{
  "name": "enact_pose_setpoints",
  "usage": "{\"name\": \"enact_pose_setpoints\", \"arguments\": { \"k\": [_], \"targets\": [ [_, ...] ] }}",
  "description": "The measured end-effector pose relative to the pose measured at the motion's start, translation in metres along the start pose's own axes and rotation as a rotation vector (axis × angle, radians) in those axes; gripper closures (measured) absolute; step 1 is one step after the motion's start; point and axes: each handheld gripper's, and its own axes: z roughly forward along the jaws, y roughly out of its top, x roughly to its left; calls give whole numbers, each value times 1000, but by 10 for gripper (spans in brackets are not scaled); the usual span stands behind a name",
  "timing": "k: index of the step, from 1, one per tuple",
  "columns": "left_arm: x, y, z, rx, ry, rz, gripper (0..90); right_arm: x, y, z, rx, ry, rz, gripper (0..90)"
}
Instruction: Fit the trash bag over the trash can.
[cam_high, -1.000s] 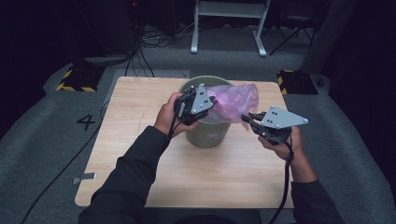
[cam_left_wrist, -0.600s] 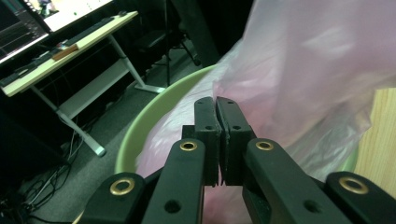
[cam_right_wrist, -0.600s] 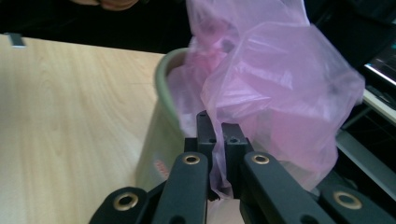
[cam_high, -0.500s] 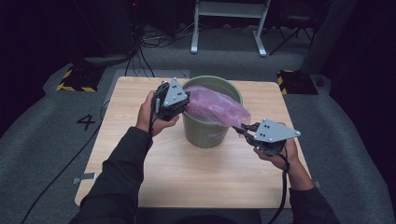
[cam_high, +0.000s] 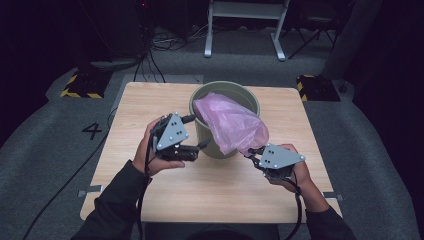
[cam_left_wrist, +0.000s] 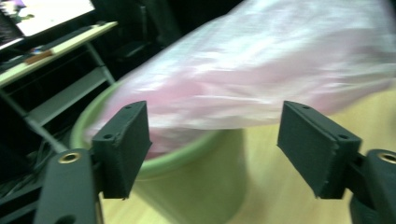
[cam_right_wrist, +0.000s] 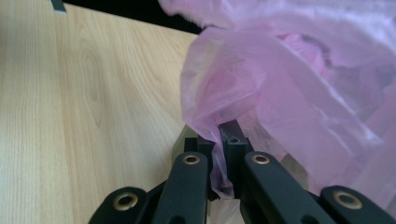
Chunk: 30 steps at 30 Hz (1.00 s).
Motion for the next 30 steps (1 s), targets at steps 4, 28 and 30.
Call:
{"name": "enact_pose_setpoints", "arguments": {
  "k": [4,28,30],
  "targets": [
    [-20,1,6,-1,-41,43,189,6,-7,3,10,8,-6,899],
    [-54,31,32,-26,-216,41,211,17,-24,10,54,9,-58,893],
    [-56,32,40,10,-210,56,257,18,-23,10,55,6,-67,893]
  ]
}}
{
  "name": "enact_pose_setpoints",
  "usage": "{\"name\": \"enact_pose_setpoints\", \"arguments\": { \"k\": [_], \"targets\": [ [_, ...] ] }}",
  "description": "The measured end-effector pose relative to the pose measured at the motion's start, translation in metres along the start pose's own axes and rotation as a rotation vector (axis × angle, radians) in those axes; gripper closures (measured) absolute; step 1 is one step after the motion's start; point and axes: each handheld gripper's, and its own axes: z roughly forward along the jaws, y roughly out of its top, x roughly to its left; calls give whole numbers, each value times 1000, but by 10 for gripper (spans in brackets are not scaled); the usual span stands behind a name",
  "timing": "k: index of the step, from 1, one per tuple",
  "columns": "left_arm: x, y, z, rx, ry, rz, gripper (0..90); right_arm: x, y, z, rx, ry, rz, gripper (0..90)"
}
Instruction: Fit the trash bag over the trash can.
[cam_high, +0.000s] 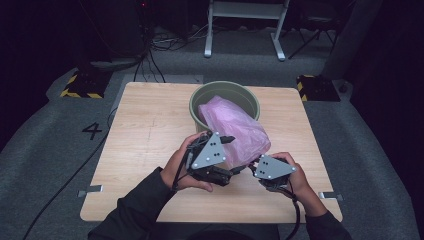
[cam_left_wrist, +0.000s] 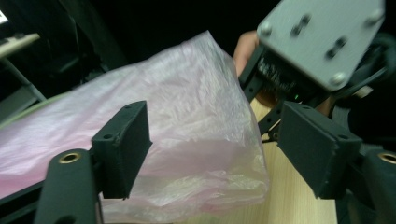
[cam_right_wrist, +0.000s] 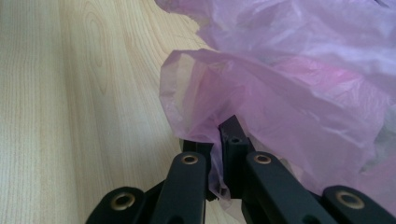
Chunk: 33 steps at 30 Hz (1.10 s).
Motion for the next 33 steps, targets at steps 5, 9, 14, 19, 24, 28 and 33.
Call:
{"name": "enact_pose_setpoints", "arguments": {
  "k": [5,9,14,19,24,28,33],
  "targets": [
    [6,-1,19,83,73,3,441,0,1,0,1,0,0,893],
    [14,-3,22,114,118,37,656,1,1,-1,-1,4,-9,896],
    [31,-7,17,96,199,25,873,3,-2,-3,2,-5,-4,899],
    [49,-11,5,73,273,-14,899,5,-7,-6,12,-8,-2,899],
    [70,-19,-13,46,334,-78,899,9,-11,-6,25,7,-23,900],
    [79,-28,-29,39,371,-113,899,12,-14,-4,39,24,-47,900],
    [85,-40,-46,9,437,-180,777,14,-16,-1,54,42,-58,900]
  ]
}}
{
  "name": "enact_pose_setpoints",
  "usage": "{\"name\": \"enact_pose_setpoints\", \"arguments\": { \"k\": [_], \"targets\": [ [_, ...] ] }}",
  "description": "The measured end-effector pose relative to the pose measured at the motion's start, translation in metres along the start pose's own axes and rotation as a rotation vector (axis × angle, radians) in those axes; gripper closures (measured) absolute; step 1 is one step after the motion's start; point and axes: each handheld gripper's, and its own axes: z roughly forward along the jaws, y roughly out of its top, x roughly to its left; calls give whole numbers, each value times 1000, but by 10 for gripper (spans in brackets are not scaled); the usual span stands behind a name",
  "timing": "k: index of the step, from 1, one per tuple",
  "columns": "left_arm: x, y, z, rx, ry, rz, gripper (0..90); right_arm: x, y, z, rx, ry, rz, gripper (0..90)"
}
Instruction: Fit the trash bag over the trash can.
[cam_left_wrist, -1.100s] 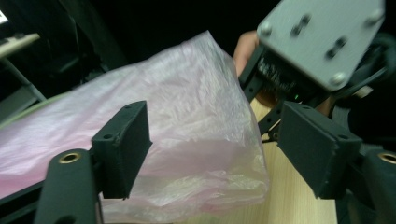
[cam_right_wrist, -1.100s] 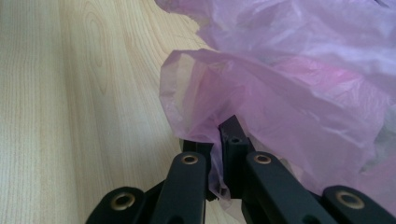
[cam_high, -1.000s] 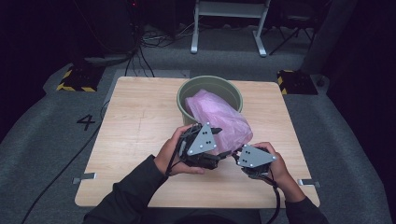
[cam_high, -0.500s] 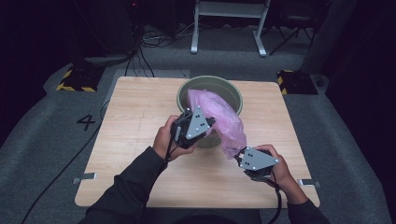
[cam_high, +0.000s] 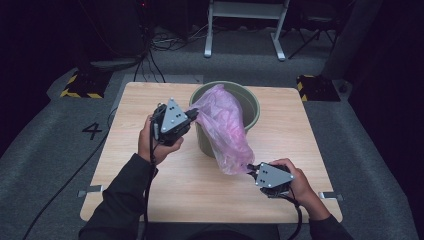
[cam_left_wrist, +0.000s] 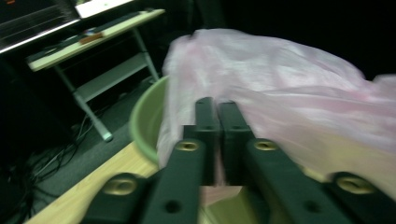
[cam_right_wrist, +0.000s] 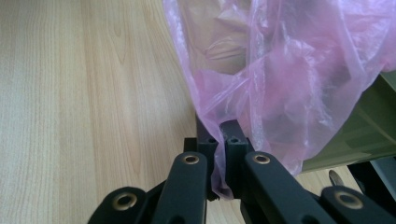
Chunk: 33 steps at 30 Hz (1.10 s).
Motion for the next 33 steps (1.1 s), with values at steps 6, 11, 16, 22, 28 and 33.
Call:
{"name": "enact_pose_setpoints", "arguments": {
  "k": [6,11,16,22,28,33],
  "targets": [
    [-5,-15,-20,-37,-80,-40,252,1,5,3,-1,-7,-3,897],
    [-18,-28,-52,-84,-100,-12,183,1,8,5,-2,-17,-5,879],
    [-33,-41,-78,-109,-156,-1,175,0,6,4,7,-23,4,878],
    [-70,-52,-75,-75,-214,51,197,-1,7,6,11,-31,11,878],
    [-89,-47,-55,-59,-330,21,312,-1,8,9,8,-25,13,870],
    [-98,-36,-26,-53,-350,-51,300,-1,9,10,8,-23,12,868]
  ]
}}
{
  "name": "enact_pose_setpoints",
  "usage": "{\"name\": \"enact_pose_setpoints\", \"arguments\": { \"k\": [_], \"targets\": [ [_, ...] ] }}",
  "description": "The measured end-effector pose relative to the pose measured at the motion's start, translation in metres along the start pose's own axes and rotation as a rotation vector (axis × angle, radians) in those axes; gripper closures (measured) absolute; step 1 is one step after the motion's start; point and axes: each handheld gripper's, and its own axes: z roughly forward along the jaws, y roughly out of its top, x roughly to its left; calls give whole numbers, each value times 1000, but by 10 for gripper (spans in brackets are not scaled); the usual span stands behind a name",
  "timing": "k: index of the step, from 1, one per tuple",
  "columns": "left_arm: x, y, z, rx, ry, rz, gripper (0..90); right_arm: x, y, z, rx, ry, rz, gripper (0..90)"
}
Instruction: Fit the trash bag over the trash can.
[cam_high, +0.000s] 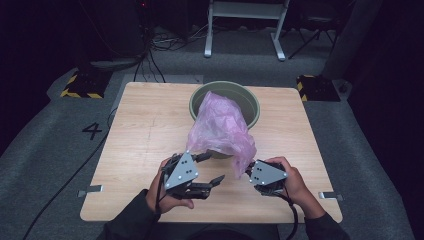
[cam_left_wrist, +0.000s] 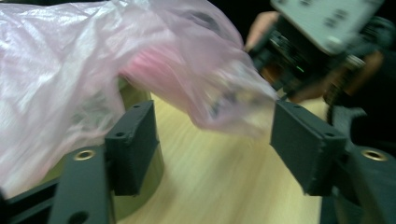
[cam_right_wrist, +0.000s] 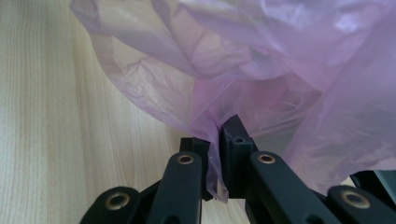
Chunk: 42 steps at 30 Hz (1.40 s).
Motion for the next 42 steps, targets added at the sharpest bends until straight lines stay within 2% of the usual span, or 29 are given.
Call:
{"name": "enact_pose_setpoints", "arguments": {
  "k": [2,3,5,6,9,11,12,16,19,20,21,22,23,24,25,26,27,28,29,30,31,32,35,37,38,40,42],
  "targets": [
    [6,3,8,-21,-22,-52,296,1,0,0,3,2,-4,868],
    [8,4,12,-32,-7,-66,296,1,-1,0,3,2,-4,868],
    [12,6,18,-40,-9,-94,321,1,-2,0,7,6,-2,868],
    [13,7,20,-41,10,-99,322,2,-2,0,8,6,-1,868],
    [17,7,26,-45,50,-92,427,2,-3,-1,4,8,-1,864],
    [19,7,28,-38,85,-84,547,2,-5,-2,0,12,-2,850],
    [21,6,29,-31,95,-77,576,2,-5,-3,1,12,-4,839],
    [24,4,27,-35,135,-31,781,2,-8,-6,-7,8,7,747],
    [29,4,26,-42,127,-21,898,2,-9,-11,-25,14,22,699],
    [30,3,26,-41,125,-16,899,2,-10,-13,-30,17,25,677],
    [30,3,26,-41,127,-12,899,2,-10,-14,-38,20,28,638],
    [31,2,25,-53,114,-19,898,1,-10,-16,-36,20,34,622],
    [32,2,23,-64,89,-23,858,1,-11,-18,-31,24,41,618],
    [32,1,21,-91,53,-27,783,1,-11,-20,-35,20,42,617],
    [32,1,20,-102,35,-34,621,0,-12,-22,-37,12,52,616],
    [31,1,20,-97,14,-43,514,0,-13,-22,-37,10,52,620],
    [31,1,21,-85,11,-44,415,-1,-13,-23,-30,4,53,621],
    [30,1,21,-87,11,-55,353,-1,-14,-23,-27,2,53,620],
    [31,1,20,-95,-9,-69,301,-1,-14,-23,-26,3,54,620],
    [32,1,19,-104,-28,-86,295,-1,-14,-22,-22,2,53,620],
    [32,1,19,-105,-22,-93,299,-1,-14,-21,-19,-1,49,619],
    [33,2,19,-99,-5,-89,325,-1,-14,-21,-16,-3,48,618],
    [34,2,20,-109,32,-99,492,0,-14,-20,-17,-5,50,618],
    [36,2,21,-112,35,-105,635,0,-13,-21,-20,1,43,614],
    [37,1,21,-120,45,-104,680,0,-13,-21,-18,-1,40,613],
    [39,1,21,-128,74,-99,824,1,-13,-21,-15,3,39,604],
    [41,0,20,-131,102,-92,898,1,-13,-22,-8,4,36,589]
  ]
}}
